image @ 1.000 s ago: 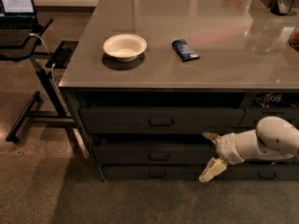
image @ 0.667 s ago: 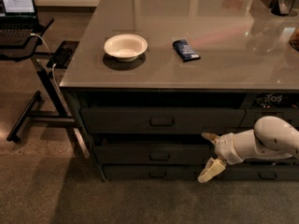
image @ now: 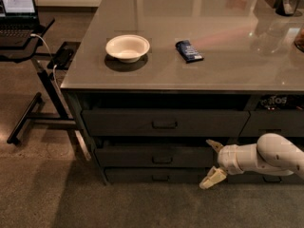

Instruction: Open middle drawer

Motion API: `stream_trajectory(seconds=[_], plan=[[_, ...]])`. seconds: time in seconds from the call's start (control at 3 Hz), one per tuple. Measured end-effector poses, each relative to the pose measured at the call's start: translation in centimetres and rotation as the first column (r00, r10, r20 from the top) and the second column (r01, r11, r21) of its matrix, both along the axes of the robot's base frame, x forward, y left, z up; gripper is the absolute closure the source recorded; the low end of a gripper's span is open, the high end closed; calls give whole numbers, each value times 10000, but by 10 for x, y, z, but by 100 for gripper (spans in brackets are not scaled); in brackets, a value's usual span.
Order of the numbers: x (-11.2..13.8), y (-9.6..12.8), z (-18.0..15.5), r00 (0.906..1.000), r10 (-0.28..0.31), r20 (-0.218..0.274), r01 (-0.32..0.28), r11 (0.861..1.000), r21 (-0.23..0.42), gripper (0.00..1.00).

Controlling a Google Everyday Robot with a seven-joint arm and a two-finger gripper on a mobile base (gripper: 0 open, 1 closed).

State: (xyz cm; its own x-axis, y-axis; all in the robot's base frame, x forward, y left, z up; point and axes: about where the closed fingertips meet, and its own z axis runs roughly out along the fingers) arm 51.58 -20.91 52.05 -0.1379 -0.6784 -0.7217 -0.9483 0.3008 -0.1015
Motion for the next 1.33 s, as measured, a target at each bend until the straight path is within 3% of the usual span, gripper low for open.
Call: stream_trajectory(seconds=[0.33, 0.67, 1.33], plan=[[9, -12, -30, 9987, -50, 511, 36, 9996, 272, 0], [9, -12, -30, 9987, -49, 511, 35, 9996, 272, 0], [30, 3, -52, 9945, 329, 991, -393, 9972, 633, 0]])
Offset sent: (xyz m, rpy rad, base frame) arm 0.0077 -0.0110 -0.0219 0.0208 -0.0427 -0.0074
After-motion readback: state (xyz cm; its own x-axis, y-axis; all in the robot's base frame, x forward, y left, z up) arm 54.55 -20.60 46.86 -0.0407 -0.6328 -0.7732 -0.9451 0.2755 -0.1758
